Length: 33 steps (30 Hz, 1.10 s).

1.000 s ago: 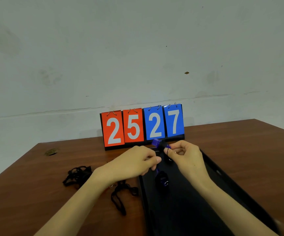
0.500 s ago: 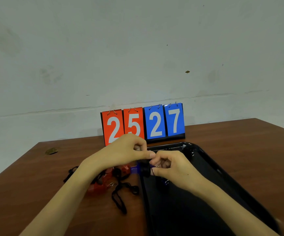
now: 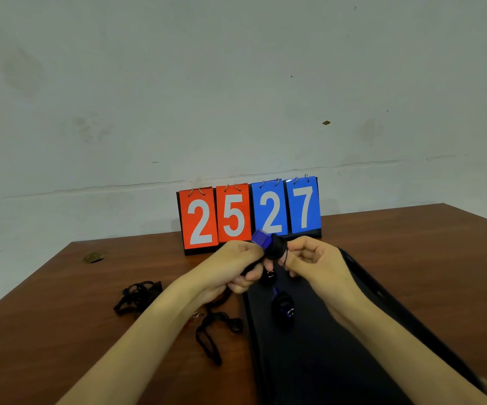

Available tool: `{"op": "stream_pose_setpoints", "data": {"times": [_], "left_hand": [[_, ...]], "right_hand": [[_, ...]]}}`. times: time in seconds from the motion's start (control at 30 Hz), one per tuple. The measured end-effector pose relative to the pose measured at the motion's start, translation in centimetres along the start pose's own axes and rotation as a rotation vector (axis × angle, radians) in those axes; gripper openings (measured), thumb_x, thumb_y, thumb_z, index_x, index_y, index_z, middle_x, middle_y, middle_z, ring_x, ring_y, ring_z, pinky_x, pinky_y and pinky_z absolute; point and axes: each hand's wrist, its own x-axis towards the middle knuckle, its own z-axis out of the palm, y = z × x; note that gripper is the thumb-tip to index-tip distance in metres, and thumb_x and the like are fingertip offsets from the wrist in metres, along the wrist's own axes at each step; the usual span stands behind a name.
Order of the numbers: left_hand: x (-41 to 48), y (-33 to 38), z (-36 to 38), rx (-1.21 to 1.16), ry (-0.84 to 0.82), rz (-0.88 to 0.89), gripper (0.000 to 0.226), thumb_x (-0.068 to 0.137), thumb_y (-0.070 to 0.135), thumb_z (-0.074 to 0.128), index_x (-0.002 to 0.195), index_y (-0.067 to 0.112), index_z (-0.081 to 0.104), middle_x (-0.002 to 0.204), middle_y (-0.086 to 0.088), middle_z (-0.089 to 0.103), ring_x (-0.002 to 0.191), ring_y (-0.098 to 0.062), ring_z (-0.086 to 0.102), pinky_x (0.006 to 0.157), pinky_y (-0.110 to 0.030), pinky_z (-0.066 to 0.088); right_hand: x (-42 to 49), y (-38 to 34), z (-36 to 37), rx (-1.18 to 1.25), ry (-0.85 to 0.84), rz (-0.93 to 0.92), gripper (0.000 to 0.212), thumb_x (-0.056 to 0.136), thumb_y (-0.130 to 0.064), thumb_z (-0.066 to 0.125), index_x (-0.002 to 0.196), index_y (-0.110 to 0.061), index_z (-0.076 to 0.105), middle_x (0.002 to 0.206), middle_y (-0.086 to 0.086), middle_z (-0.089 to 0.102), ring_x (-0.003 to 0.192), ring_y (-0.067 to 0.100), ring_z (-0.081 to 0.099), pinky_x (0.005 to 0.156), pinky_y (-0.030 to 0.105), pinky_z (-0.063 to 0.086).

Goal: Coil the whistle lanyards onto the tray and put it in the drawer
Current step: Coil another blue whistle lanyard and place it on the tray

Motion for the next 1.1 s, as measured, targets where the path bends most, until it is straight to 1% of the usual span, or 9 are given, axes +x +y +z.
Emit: {"op": "stream_pose_setpoints", "data": {"times": [0.23,0.37,0.5,0.6,0.73,0.83,0.9,1.0,1.1], "left_hand": [[0.1,0.2,0.3,0.328,0.095,-0.011,0.035,0.097,0.035,0.044,0.080,0.012,0.065,0.049,0.003,0.044,0.038,-0.007,0.031,0.040,-0.018,0.026],[0.2,-0.1,0.5,0.596,0.174,0.094,0.030,0.095,0.032,0.050,0.073,0.016,0.064,0.050,0.003,0.050,0.043,-0.005,0.042,0.054,-0.020,0.039],[0.0,0.1,1.0,0.810,0.240,0.165,0.028,0.092,0.037,0.054,0.071,0.019,0.061,0.057,0.007,0.052,0.053,-0.005,0.048,0.062,-0.023,0.044],[-0.3,0.4,1.1,0.914,0.302,0.228,0.032,0.091,0.041,0.053,0.076,0.014,0.060,0.062,0.007,0.050,0.057,-0.007,0.047,0.055,-0.020,0.037],[-0.5,1.1,0.5,0.991,0.347,0.297,0.026,0.090,0.044,0.054,0.078,0.021,0.058,0.064,0.011,0.045,0.061,-0.006,0.045,0.055,-0.017,0.030],[-0.5,1.4,-0.2,0.990,0.377,0.328,0.029,0.085,0.045,0.061,0.070,0.020,0.057,0.060,0.009,0.046,0.058,-0.006,0.044,0.054,-0.015,0.031],[-0.4,1.3,-0.7,0.919,0.374,0.335,0.031,0.081,0.044,0.066,0.067,0.017,0.060,0.060,0.005,0.052,0.058,-0.006,0.047,0.057,-0.019,0.040],[-0.2,1.1,-1.1,0.737,0.321,0.290,0.025,0.080,0.035,0.070,0.071,0.012,0.067,0.062,0.002,0.059,0.057,-0.005,0.051,0.061,-0.021,0.044],[-0.2,1.2,-1.4,0.514,0.262,0.182,0.021,0.081,0.031,0.069,0.072,0.012,0.068,0.066,0.000,0.062,0.058,-0.008,0.055,0.058,-0.020,0.047]], "right_hand": [[0.4,0.5,-0.1,-0.119,0.185,0.028,0.013,0.083,-0.008,0.066,0.084,-0.021,0.062,0.085,0.005,0.067,0.077,0.013,0.062,0.063,0.020,0.050],[0.5,1.0,-0.2,-0.273,0.202,0.013,0.011,0.082,-0.011,0.067,0.084,-0.021,0.063,0.082,-0.001,0.065,0.076,0.007,0.060,0.064,0.016,0.045],[0.2,1.3,0.0,-0.418,0.212,-0.027,0.010,0.082,-0.015,0.068,0.086,-0.022,0.063,0.079,-0.009,0.062,0.076,0.005,0.058,0.065,0.013,0.043],[0.0,1.4,0.0,-0.489,0.190,-0.063,0.011,0.082,-0.016,0.068,0.084,-0.024,0.061,0.077,-0.011,0.060,0.073,0.003,0.057,0.061,0.011,0.042],[-0.2,1.4,0.2,-0.538,0.084,-0.077,0.009,0.082,-0.017,0.068,0.085,-0.023,0.062,0.078,-0.009,0.060,0.073,0.004,0.057,0.065,0.014,0.046],[-0.3,1.0,0.3,-0.540,-0.019,-0.088,0.009,0.082,-0.015,0.068,0.084,-0.023,0.063,0.077,-0.008,0.061,0.071,0.004,0.056,0.062,0.013,0.046],[-0.4,0.7,0.3,-0.536,-0.097,-0.094,0.011,0.082,-0.016,0.068,0.084,-0.024,0.063,0.078,-0.007,0.061,0.071,0.003,0.056,0.062,0.012,0.047],[-0.4,0.5,0.3,-0.499,-0.199,-0.082,0.015,0.081,-0.017,0.069,0.081,-0.030,0.061,0.078,-0.007,0.063,0.072,0.001,0.058,0.068,0.015,0.050],[-0.3,0.4,0.1,-0.390,-0.237,-0.071,0.014,0.080,-0.014,0.070,0.081,-0.027,0.063,0.080,-0.004,0.065,0.075,0.004,0.061,0.073,0.019,0.053]]}}
